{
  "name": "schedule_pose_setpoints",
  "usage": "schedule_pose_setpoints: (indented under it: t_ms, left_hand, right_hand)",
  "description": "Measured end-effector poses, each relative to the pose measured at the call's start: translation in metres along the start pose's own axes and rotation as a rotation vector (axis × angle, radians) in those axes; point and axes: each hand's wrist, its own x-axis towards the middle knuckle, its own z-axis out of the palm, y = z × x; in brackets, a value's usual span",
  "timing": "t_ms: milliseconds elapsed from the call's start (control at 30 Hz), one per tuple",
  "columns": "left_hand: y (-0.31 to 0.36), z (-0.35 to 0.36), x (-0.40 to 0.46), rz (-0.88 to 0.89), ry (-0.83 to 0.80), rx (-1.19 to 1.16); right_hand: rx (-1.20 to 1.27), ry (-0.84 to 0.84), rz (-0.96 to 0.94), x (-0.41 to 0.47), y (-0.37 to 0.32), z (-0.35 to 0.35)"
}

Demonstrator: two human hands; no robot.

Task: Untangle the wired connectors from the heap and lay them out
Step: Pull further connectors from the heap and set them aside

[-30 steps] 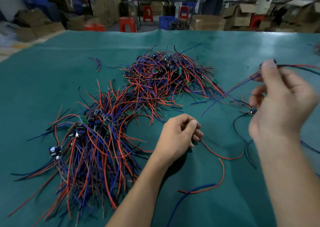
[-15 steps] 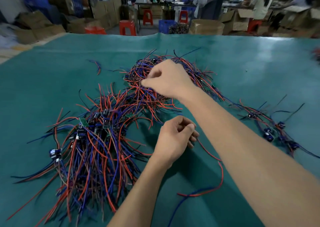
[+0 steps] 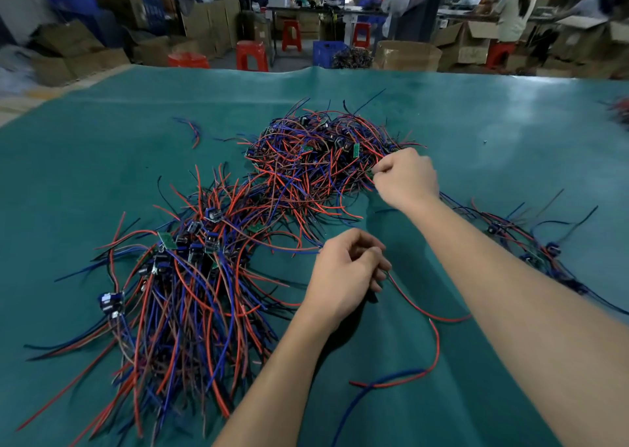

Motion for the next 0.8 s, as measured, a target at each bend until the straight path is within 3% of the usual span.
schedule_pose_setpoints:
  t_ms: [133, 433, 800]
  left_hand:
    - [0.0, 0.0, 0.0, -0.007, 0.01, -0.013]
    - [0.001, 0.001, 0.002, 0.017, 0.052, -0.072]
    - [-0.003, -0.003, 0.002, 0.117, 0.065, 0.093]
  right_hand:
    - [0.163, 0.074, 0.022, 0.0, 0.009, -0.016]
    - [0.69, -0.12, 0.064, -0.074, 0.027, -0.045]
    - [0.66, -0.441, 0.0, -0.117, 0.045, -0.027]
